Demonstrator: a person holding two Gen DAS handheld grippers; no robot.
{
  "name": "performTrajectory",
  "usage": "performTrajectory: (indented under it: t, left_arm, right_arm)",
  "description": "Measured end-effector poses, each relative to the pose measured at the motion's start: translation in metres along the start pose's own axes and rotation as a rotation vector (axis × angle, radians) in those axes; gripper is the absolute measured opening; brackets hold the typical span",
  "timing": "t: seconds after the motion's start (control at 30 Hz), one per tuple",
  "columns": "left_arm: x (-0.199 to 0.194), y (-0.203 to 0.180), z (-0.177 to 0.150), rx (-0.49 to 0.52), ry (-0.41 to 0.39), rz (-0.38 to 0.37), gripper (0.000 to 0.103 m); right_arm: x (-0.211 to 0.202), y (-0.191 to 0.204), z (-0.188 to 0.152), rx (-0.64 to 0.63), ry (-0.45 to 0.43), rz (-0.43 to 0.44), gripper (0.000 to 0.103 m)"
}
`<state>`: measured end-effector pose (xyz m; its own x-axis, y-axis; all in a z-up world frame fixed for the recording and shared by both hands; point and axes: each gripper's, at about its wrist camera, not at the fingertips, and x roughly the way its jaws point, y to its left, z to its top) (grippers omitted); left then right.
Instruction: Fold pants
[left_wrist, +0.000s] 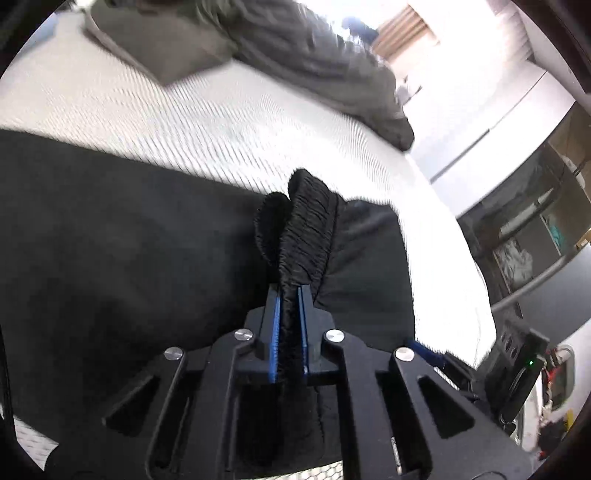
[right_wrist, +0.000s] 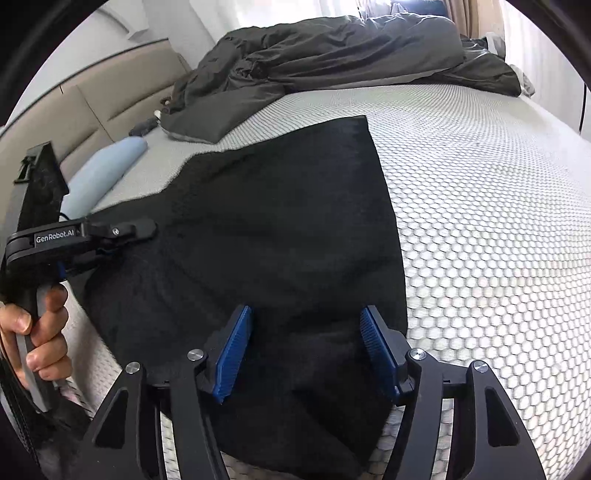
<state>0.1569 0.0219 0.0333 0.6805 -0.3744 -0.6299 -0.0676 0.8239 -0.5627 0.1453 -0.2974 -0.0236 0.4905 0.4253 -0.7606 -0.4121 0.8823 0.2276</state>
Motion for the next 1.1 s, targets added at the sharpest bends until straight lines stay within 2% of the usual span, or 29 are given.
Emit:
performTrajectory:
  t: [0.17, 0.3, 0.43, 0.5, 0.57, 0.63, 0.7, 0.83, 0.93, 0.97, 1.0, 1.03, 1.1]
  left_arm:
    - [-0.033, 0.031, 0.009, -0.02, -0.057, 0.069, 0.004]
    - [-0.031, 0.05, 0.005, -0.035, -0.043, 0.118, 0.004]
    - [-0.037, 0.056, 0.005, -0.016, -0.04, 0.118, 0.005]
    - [-0.027, 0.058, 0.004, 0.003, -0.003, 0.138, 0.005]
    - [-0.015, 0.068, 0.001, -0.027, 0.042, 0.133, 0.007]
    - [-0.004, 0.081, -0.001, -0.077, 0.086, 0.102, 0.016]
    - [0.004, 0.093, 0.003, -0.139, 0.121, 0.026, 0.027]
    - [0.02, 0.104, 0.009, -0.208, 0.154, -0.061, 0.047]
    - [0.037, 0.099, 0.015, -0.193, 0.169, -0.056, 0.048]
    - [0.04, 0.095, 0.017, -0.179, 0.16, -0.037, 0.044]
    - [0.04, 0.091, 0.016, -0.17, 0.153, -0.033, 0.023]
    - [0.042, 0.087, 0.016, -0.165, 0.154, -0.048, 0.01]
    - [0.037, 0.077, 0.018, -0.14, 0.107, -0.013, 0.004]
  right_arm:
    - [0.006, 0.02, 0.006, -0.033, 0.015, 0.035, 0.063]
    - [0.011, 0.03, 0.008, -0.054, 0.032, 0.068, 0.063]
    - [0.008, 0.027, 0.006, -0.041, 0.039, 0.082, 0.063]
    - [0.005, 0.022, 0.003, -0.03, 0.046, 0.084, 0.063]
    - [0.002, 0.018, 0.0, -0.03, 0.05, 0.079, 0.063]
    - [0.002, 0.016, 0.001, -0.03, 0.052, 0.075, 0.063]
    - [-0.002, 0.014, 0.0, -0.03, 0.052, 0.074, 0.063]
    - [-0.008, 0.008, -0.003, -0.025, 0.049, 0.074, 0.063]
    - [-0.014, 0.002, -0.005, -0.012, 0.041, 0.075, 0.063]
    - [-0.016, 0.0, -0.005, -0.005, 0.038, 0.073, 0.063]
    - [-0.018, -0.003, -0.006, 0.004, 0.034, 0.071, 0.063]
    - [-0.019, -0.006, -0.006, 0.01, 0.033, 0.068, 0.064]
    - [-0.018, -0.012, -0.008, 0.025, 0.039, 0.054, 0.065]
